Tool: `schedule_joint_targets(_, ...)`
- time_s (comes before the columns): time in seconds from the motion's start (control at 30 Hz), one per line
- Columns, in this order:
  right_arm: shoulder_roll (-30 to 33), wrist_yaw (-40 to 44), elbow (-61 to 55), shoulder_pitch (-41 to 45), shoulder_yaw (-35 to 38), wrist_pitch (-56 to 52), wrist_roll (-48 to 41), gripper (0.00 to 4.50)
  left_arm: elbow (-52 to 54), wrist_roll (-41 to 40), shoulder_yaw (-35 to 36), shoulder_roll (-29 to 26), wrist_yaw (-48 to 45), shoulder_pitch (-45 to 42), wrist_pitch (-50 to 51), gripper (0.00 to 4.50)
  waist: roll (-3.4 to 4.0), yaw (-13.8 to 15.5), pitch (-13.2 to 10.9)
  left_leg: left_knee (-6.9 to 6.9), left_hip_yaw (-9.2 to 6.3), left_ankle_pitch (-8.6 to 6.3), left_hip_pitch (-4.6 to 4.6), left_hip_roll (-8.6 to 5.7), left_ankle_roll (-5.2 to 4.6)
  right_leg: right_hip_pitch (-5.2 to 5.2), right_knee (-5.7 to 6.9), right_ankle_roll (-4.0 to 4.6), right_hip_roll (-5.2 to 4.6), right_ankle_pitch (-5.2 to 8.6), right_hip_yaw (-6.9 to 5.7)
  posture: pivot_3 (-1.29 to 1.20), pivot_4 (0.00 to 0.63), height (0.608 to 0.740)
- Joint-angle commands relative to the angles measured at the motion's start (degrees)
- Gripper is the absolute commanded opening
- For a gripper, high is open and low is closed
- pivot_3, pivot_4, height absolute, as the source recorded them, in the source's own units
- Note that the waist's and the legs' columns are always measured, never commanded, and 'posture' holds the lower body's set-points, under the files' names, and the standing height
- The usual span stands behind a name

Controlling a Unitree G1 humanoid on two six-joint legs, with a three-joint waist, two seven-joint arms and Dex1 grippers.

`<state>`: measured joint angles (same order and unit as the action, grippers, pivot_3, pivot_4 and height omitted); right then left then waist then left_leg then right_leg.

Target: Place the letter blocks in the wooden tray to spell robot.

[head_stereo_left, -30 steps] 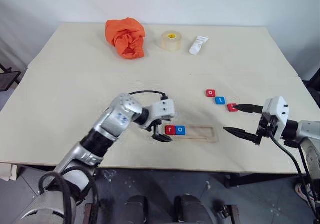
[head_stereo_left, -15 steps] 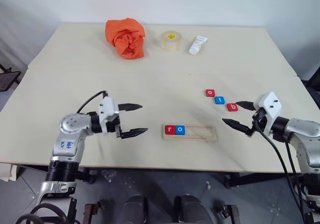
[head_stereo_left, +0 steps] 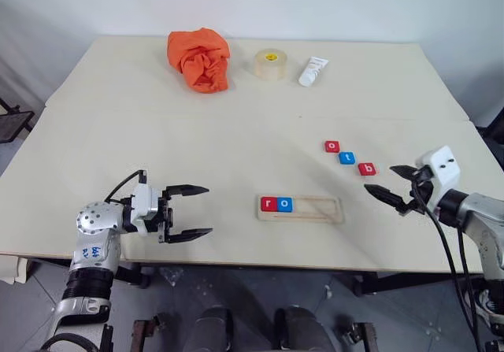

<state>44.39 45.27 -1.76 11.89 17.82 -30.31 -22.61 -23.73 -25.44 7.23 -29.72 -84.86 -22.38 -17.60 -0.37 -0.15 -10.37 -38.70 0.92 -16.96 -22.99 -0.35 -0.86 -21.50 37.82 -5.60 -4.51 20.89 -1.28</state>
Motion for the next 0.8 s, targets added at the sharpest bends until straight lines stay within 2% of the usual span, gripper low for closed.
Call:
schedule_joint_targets(0.03, -1.1, -2.3, -5.5, -2.7, 3.7, -1.5, -2.5, 4.50, -1.6, -1.4, 0.3, -0.5, -2.4, -1.4, -1.0, 4.48, 0.01, 0.0, 0.0, 0.05, 0.02, 0.00, 0.01, 0.00, 0.00, 0.00, -0.01, 0.00, 0.00, 0.00, 0.01, 0.00, 0.150, 0.740)
schedule_joint_targets(0.6, -4.1, -7.7, -12.2, -7.9, 5.4, -4.2, -5.4, 4.50, -2.4, -2.3, -1.1, -1.6, -4.3, -2.5, 0.8, 4.48, 0.01, 0.0, 0.0, 0.13, 0.03, -0.07, 0.04, 0.00, -0.14, 0.00, -0.02, -0.01, 0.01, -0.01, 0.04, 0.00, 0.150, 0.740)
schedule_joint_targets(0.8, -7.1, -15.3, -10.4, -0.7, 3.0, -7.4, -4.5, 4.50, -2.7, -1.7, -1.1, -1.4, -2.8, -3.4, 0.1, 4.48, 0.01, -0.6, 0.0, 0.21, 0.04, -0.07, 0.08, 0.00, -0.15, -0.01, -0.02, -0.01, 0.01, -0.01, 0.07, 0.00, 0.150, 0.740)
